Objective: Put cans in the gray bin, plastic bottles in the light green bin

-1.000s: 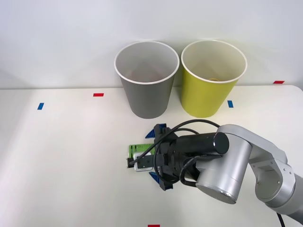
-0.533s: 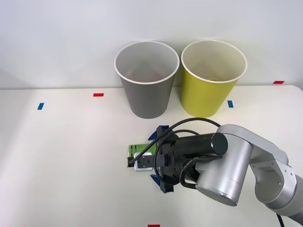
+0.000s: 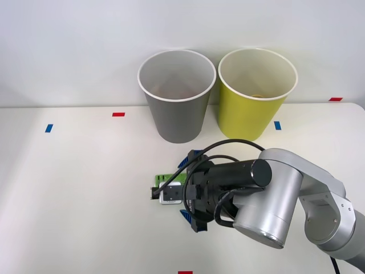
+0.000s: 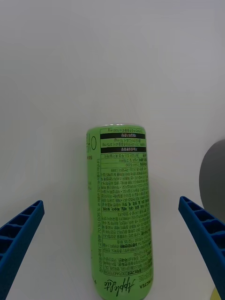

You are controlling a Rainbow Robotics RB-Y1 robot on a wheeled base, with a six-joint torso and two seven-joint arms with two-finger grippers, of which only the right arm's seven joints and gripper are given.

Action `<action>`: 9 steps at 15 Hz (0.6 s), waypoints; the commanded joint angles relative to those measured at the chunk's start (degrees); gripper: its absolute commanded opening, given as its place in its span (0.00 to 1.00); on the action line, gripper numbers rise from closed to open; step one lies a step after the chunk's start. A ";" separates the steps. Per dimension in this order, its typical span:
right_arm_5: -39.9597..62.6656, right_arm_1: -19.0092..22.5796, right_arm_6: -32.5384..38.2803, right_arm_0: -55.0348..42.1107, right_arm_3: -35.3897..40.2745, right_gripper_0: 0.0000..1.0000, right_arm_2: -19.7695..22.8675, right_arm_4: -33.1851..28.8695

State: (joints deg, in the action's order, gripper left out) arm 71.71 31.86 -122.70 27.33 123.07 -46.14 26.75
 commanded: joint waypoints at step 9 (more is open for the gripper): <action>2.20 -6.28 0.09 3.17 -6.88 1.00 -2.47 -3.02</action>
State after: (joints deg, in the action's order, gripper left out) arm 73.96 26.28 -122.52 30.09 117.11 -48.57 23.87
